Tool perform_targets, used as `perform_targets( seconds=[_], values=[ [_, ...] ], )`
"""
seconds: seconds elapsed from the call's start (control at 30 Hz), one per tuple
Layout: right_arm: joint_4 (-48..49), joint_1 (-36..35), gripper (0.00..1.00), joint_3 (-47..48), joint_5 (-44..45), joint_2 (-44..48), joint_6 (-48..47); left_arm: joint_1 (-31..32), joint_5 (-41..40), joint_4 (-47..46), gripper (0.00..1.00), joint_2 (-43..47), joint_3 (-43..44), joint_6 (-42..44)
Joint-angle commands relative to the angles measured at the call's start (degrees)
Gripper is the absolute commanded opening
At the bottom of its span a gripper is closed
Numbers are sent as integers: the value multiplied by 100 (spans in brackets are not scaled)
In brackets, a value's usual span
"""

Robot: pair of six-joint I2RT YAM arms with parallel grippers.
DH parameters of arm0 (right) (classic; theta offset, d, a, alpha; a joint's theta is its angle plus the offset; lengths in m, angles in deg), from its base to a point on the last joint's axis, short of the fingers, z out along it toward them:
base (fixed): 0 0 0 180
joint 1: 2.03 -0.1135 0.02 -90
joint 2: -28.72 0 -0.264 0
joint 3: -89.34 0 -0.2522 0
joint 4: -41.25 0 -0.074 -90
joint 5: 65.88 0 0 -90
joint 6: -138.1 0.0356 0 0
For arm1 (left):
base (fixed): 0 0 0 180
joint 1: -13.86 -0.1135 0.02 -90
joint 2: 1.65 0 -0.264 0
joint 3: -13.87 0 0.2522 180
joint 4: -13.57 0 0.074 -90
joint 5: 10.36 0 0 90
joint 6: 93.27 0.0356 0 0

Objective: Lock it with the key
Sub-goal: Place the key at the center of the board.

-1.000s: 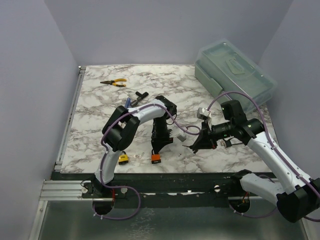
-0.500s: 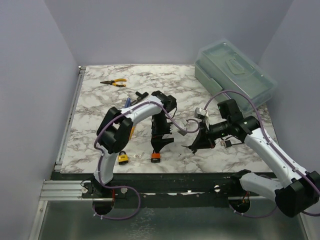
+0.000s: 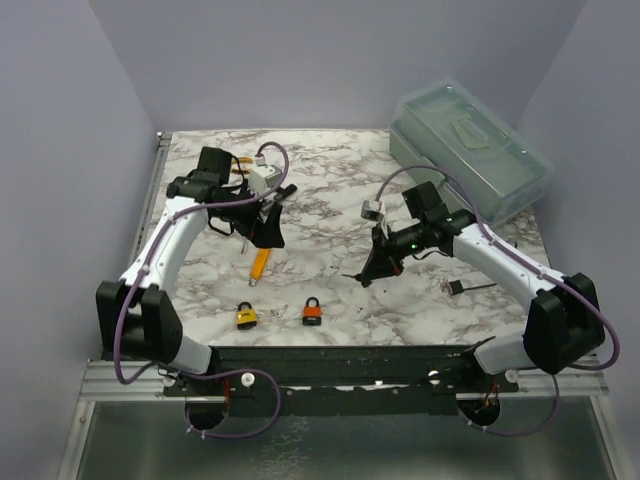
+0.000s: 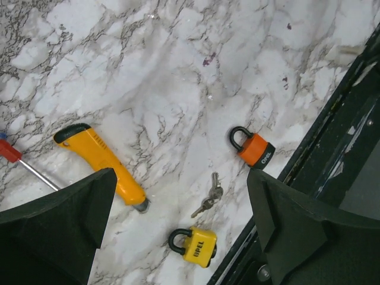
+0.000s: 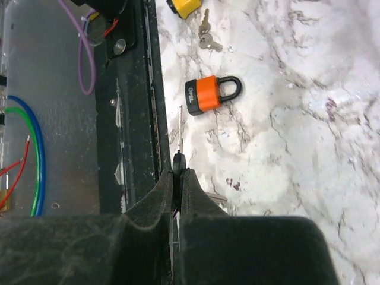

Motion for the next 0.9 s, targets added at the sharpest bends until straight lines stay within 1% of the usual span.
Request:
perform_targets(
  seconds=[0.0,0.13,0.2,0.3,0.47,0.63,0.87],
  values=[
    [872,-679,0,52,410,-234,378,78,-135,-1456,99,1302,-920,-1254],
    [1369,-1177,0,-187,779,-490,661,51,-467,-1893,99,1990,-1443,-1906],
    [1637,-1369,0,-321,935,-614,776,-24,-520,-2099,99,2168,-1626,-2330],
    [1929,-1567,0,-485,1145,-838,851,-201,-376,-2269,99,2237,-1734,-2810],
    [2412,-1642,0,-730,1371,-1129,1014,-256,-631,-2364,99,2214,-1688,-3142],
    [2907,-1661,0,-847,1201,-1353,1379,-259,-846,-2503,99,2033,-1807,-3328],
    [3174,-1669,0,-1011,911,-1572,1546,-263,-742,-2618,99,2027,-1902,-3410]
  ],
)
